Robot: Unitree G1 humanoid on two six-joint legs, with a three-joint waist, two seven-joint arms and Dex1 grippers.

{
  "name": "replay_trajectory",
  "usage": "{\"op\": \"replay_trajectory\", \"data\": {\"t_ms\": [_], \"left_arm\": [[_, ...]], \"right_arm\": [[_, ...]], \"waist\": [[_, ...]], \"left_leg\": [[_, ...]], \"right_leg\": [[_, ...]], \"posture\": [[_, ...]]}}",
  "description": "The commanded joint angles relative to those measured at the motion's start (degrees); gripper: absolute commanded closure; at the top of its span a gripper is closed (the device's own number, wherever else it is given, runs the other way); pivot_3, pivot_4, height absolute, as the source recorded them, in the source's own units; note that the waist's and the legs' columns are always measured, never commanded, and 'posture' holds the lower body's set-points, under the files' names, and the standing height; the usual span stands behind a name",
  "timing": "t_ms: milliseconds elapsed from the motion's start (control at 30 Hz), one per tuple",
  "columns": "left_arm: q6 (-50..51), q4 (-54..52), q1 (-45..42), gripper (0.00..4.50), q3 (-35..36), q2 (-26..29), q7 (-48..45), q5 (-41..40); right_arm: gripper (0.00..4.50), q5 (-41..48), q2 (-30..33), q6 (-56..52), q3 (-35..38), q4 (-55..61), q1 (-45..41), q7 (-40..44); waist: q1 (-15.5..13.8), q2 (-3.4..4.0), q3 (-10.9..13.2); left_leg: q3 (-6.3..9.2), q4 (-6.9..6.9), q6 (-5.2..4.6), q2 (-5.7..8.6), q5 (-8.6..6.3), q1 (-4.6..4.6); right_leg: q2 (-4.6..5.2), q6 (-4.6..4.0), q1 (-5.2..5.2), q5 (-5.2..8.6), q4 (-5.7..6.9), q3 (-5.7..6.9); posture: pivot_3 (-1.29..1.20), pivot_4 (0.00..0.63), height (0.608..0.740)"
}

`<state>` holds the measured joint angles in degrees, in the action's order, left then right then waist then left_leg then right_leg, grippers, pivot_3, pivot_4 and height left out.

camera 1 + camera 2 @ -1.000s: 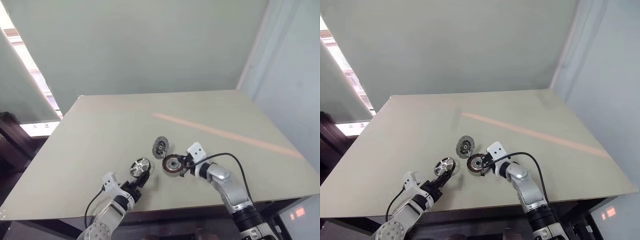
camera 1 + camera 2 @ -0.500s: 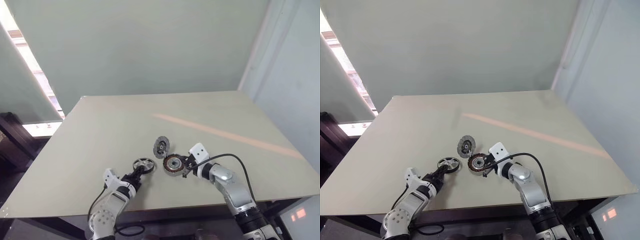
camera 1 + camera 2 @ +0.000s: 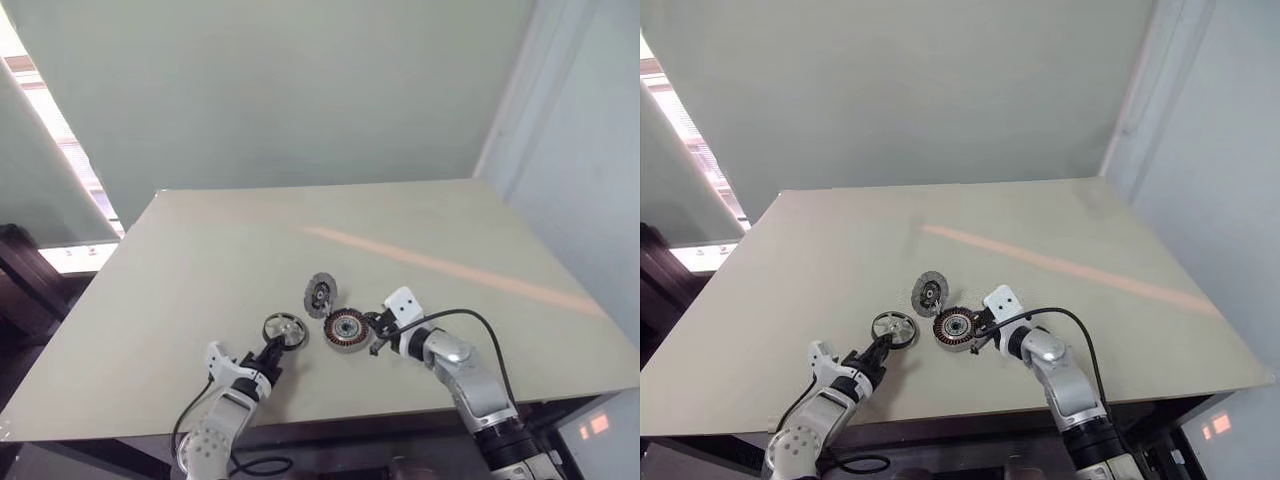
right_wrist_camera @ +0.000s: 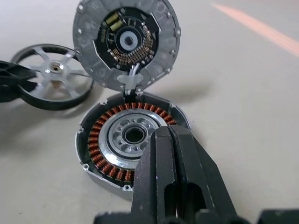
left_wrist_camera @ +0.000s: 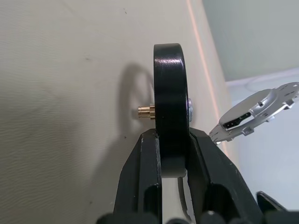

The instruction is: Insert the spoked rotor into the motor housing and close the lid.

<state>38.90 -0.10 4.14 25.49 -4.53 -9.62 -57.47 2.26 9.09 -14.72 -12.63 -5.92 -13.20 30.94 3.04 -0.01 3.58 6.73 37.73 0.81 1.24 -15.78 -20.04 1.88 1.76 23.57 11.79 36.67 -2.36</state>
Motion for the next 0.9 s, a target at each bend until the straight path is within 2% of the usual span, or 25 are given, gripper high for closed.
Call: {"op": "replay_trajectory", "data": {"t_ms": [33,267,433,633,900], "left_arm": [[1.09,-4.84,1.8,3.96,0.91,1.57,-4.24,-4.85],[11.12,-13.0,8.8,3.96,-1.92,6.45,-7.58,-15.59],[15.17,-19.38,12.33,3.96,-7.9,8.15,-8.6,-19.12],[13.19,-17.59,8.91,3.96,-12.56,6.18,-8.05,-18.48],[8.93,-9.71,1.28,3.96,-14.01,3.26,-5.64,-14.23]], "right_arm": [[4.5,1.05,0.53,1.17,0.99,2.42,-0.31,0.17],[4.5,0.9,2.25,1.31,1.87,2.33,0.96,0.07],[4.5,0.9,3.08,0.96,2.57,2.66,2.26,-0.46],[4.5,1.4,4.17,-0.66,2.44,4.59,4.35,0.65],[4.5,1.61,5.47,-2.7,2.97,7.79,7.12,0.53]], "waist": [[-0.13,-0.01,0.01],[-0.13,-0.07,0.06],[-0.17,-0.05,0.09],[-0.18,-0.05,0.09],[-0.19,-0.05,0.08]], "left_leg": [[0.01,-0.01,0.0,0.01,0.0,-0.03],[0.01,0.06,-0.03,0.0,-0.03,-0.14],[0.06,0.15,-0.02,0.0,-0.04,-0.18],[0.06,0.13,-0.01,-0.01,-0.03,-0.18],[0.02,0.13,-0.03,0.04,-0.03,-0.23]], "right_leg": [[0.0,0.0,0.02,0.0,-0.02,0.01],[0.02,0.0,0.05,0.0,-0.07,0.01],[0.04,-0.01,0.03,0.01,-0.07,0.04],[0.03,0.0,0.05,0.01,-0.06,0.05],[0.02,0.0,0.06,0.01,-0.07,0.0]], "posture": [[0.0,0.0,0.74],[0.0,0.0,0.74],[0.0,0.0,0.74],[0.0,0.0,0.74],[0.0,0.0,0.74]]}}
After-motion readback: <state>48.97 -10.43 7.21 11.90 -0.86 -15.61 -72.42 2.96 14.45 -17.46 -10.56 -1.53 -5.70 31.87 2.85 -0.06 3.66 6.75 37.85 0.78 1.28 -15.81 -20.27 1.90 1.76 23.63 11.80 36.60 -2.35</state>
